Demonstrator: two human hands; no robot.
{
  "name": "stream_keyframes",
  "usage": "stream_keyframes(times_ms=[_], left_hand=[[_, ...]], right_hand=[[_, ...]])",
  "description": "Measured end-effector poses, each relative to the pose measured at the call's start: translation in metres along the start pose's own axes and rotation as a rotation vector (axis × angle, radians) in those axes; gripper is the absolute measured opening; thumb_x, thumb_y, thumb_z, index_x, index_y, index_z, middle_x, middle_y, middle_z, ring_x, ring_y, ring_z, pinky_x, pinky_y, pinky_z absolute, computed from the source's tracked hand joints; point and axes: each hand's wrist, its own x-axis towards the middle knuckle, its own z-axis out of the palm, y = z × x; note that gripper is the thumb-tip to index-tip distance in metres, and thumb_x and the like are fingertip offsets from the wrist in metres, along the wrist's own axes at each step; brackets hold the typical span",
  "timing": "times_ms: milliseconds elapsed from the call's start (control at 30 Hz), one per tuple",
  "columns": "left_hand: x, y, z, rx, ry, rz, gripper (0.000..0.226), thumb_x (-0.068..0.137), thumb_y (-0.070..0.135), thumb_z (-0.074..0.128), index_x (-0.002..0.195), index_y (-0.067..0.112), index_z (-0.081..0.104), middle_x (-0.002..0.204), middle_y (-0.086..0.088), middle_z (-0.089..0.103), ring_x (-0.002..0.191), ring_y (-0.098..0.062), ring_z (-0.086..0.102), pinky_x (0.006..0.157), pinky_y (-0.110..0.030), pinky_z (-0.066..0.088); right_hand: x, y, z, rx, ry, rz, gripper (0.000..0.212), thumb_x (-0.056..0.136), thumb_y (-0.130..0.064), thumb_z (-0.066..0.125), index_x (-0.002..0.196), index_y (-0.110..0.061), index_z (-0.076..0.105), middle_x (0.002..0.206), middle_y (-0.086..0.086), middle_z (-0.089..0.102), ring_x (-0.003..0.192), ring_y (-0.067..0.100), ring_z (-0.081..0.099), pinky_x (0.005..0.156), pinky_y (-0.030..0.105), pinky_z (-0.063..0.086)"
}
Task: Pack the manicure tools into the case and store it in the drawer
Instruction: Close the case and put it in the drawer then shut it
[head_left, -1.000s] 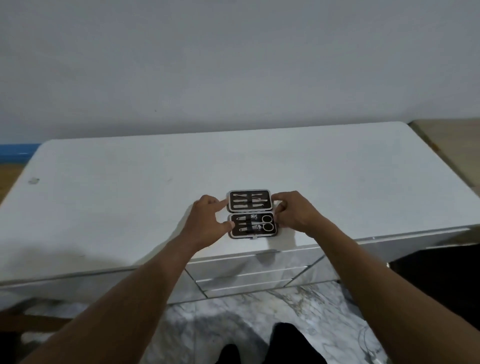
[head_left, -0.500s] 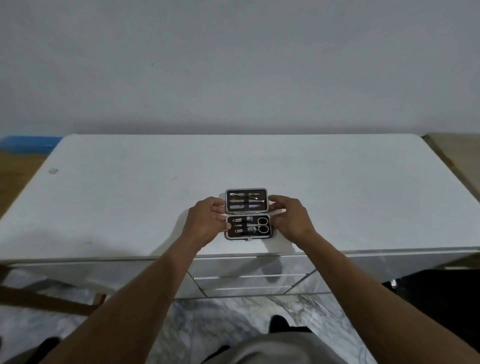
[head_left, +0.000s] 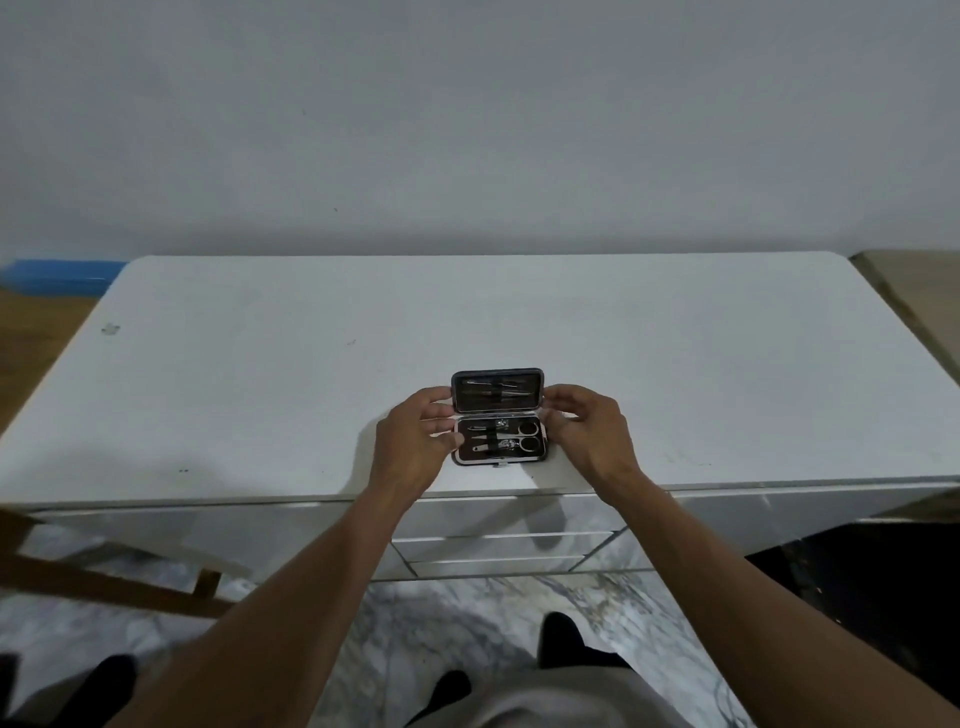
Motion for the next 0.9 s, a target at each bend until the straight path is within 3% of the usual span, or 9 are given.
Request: stream_keyframes(times_ms=[133,200,267,467,533,633,733,800,900], left_hand=[[-0.008,0.002,0.004,-0.065,0.061,0.0,0.018,0.08,0.032,0.072,0.097,0.027,0.072,0.089,0.008,0.074,0.089,-0.008,0.069,0.086,-0.029,0.053],[-0.011,0.003,0.005,-0.151,0.059,-0.035,0.029,0.076,0.057,0.065,0.086,0.031,0.073,0.083,0.004,0.074,0.089,-0.016,0.07,0.088,-0.042,0.055],[-0.012,0.004,0.005,-0.205,0.06,-0.048,0.039,0.073,0.067,0.061,0.08,0.03,0.073,0.083,0.002,0.074,0.088,-0.016,0.071,0.087,-0.045,0.056],[-0.02,-0.001,0.002,-0.22,0.04,-0.009,0.005,0.082,0.041,0.07,0.083,0.04,0.075,0.089,-0.001,0.075,0.092,-0.024,0.07,0.092,-0.048,0.054],[-0.022,-0.005,-0.001,-0.162,0.023,0.026,0.013,0.083,0.036,0.071,0.088,0.049,0.073,0.088,0.008,0.075,0.094,-0.019,0.07,0.093,-0.042,0.053],[-0.026,-0.01,-0.001,-0.084,0.009,0.066,0.021,0.086,0.022,0.071,0.105,0.03,0.073,0.082,0.031,0.069,0.09,0.009,0.064,0.09,-0.017,0.048],[-0.028,-0.013,-0.001,0.006,0.029,0.134,0.027,0.084,0.013,0.073,0.111,0.011,0.071,0.093,0.029,0.064,0.086,0.02,0.058,0.082,-0.004,0.042],[-0.03,-0.013,0.0,0.035,0.039,0.168,0.028,0.081,0.006,0.074,0.109,0.007,0.072,0.094,0.023,0.065,0.09,0.011,0.061,0.084,-0.012,0.045],[-0.03,-0.013,0.003,0.102,0.044,0.192,0.035,0.08,0.004,0.074,0.115,0.003,0.068,0.113,0.0,0.067,0.104,-0.014,0.063,0.097,-0.027,0.047]], right_hand=[[-0.004,0.0,0.002,0.096,0.016,0.022,0.04,0.075,-0.064,0.061,0.084,-0.027,0.073,0.084,-0.002,0.076,0.089,0.019,0.073,0.09,0.047,0.055],[-0.006,0.0,0.002,0.104,0.032,0.029,0.051,0.073,-0.074,0.056,0.083,-0.026,0.072,0.085,-0.004,0.076,0.088,0.019,0.073,0.091,0.047,0.055],[-0.009,-0.001,0.002,0.097,0.062,0.027,0.051,0.074,-0.072,0.057,0.079,-0.023,0.071,0.082,-0.003,0.075,0.087,0.018,0.072,0.089,0.047,0.055],[-0.022,0.003,-0.003,0.076,0.017,-0.022,0.032,0.081,-0.052,0.065,0.087,-0.022,0.072,0.085,-0.002,0.076,0.087,0.016,0.072,0.089,0.047,0.056],[-0.024,0.008,-0.005,0.066,-0.015,-0.04,0.024,0.083,-0.044,0.068,0.09,-0.021,0.073,0.086,-0.002,0.077,0.087,0.015,0.072,0.09,0.045,0.056],[-0.028,0.012,-0.006,0.056,-0.01,-0.05,0.018,0.083,-0.03,0.073,0.097,-0.019,0.074,0.091,-0.003,0.077,0.088,0.01,0.072,0.089,0.034,0.057],[-0.031,0.012,-0.004,-0.016,0.015,-0.063,0.022,0.083,-0.023,0.074,0.104,-0.016,0.074,0.095,-0.005,0.076,0.086,-0.004,0.068,0.079,0.008,0.05],[-0.032,0.014,-0.001,-0.076,0.035,-0.073,0.022,0.082,-0.02,0.075,0.103,-0.014,0.074,0.094,-0.006,0.075,0.082,-0.01,0.064,0.072,-0.002,0.046],[-0.033,0.016,0.004,-0.151,0.064,-0.089,0.021,0.083,-0.017,0.074,0.103,-0.012,0.074,0.095,-0.002,0.074,0.077,-0.005,0.063,0.067,-0.006,0.042]])
